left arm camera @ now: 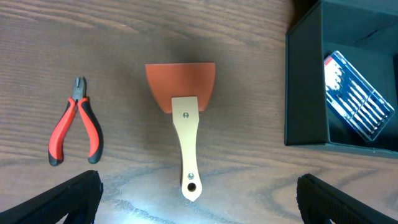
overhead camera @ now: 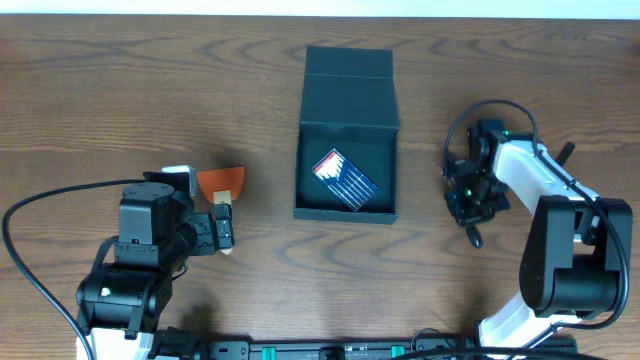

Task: Pack container
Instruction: 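Carry the screwdriver with the right gripper and drop it into the box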

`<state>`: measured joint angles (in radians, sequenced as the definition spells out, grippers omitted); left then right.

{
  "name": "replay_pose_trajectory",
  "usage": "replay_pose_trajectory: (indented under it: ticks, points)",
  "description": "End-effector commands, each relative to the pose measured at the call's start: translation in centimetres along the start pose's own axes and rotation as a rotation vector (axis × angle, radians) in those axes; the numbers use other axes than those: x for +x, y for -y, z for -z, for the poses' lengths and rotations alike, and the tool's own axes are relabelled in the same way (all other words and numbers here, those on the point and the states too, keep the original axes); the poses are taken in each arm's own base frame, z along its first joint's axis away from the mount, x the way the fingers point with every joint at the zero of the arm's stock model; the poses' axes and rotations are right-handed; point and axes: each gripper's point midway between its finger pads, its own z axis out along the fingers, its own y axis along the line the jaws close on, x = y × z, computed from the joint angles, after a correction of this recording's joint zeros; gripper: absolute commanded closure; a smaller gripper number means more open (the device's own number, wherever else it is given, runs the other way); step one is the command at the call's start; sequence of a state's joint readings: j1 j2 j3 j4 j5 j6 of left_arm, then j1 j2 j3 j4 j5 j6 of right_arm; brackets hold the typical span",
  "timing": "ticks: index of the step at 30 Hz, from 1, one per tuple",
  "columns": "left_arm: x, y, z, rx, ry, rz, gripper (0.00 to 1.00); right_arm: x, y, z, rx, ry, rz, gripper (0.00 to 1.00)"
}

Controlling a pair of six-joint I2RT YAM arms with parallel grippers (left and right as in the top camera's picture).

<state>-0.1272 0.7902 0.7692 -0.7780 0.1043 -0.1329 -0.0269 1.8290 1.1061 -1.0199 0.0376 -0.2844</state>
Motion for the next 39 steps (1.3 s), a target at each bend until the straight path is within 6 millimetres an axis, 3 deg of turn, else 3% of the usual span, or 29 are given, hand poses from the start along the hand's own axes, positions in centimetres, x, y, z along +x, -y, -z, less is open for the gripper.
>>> replay_pose_trajectory:
  ticks: [1,4,7,11,15,20,22,24,35,39]
  points:
    - [-0.7,0.0,0.4,-0.006,0.02,-0.012,0.01,-3.9,-0.6,4.2,0.006,0.127,-0.026,0.99]
    - [-0.7,0.0,0.4,-0.006,0.02,-0.012,0.02,-6.3,-1.5,8.5,0.011,0.219,-0.06,0.99]
    - [-0.7,0.0,0.4,-0.005,0.02,-0.012,0.01,-8.4,-3.9,13.3,-0.015,0.315,-0.046,0.99]
    - [-0.7,0.0,0.4,-0.006,0.02,-0.012,0.01,-10.0,-8.7,18.7,-0.043,0.423,0.063,0.99]
    - [-0.7,0.0,0.4,-0.006,0.02,-0.012,0.01,-10.2,-15.0,20.8,-0.027,0.481,0.377,0.99]
    - [-0.7,0.0,0.4,-0.006,0.02,-0.012,0.02,-9.2,-19.8,18.7,0.09,0.429,0.795,0.99]
    - [-0.7,0.0,0.4,-0.006,0.02,-0.012,0.02,-8.7,-20.9,16.8,0.113,0.375,0.982,0.99]
    - [-0.7,0.0,0.4,-0.006,0.02,-0.012,0.02,-8.4,-21.1,15.3,0.12,0.337,1.065,0.99]
    - [-0.7,0.0,0.4,-0.006,0.021,-0.012,0.01,-9.6,-18.8,7.8,0.106,0.308,1.031,0.99]
    - [-0.7,0.0,0.4,-0.006,0.021,-0.012,0.01,-9.3,-18.6,6.1,0.102,0.3,1.03,0.99]
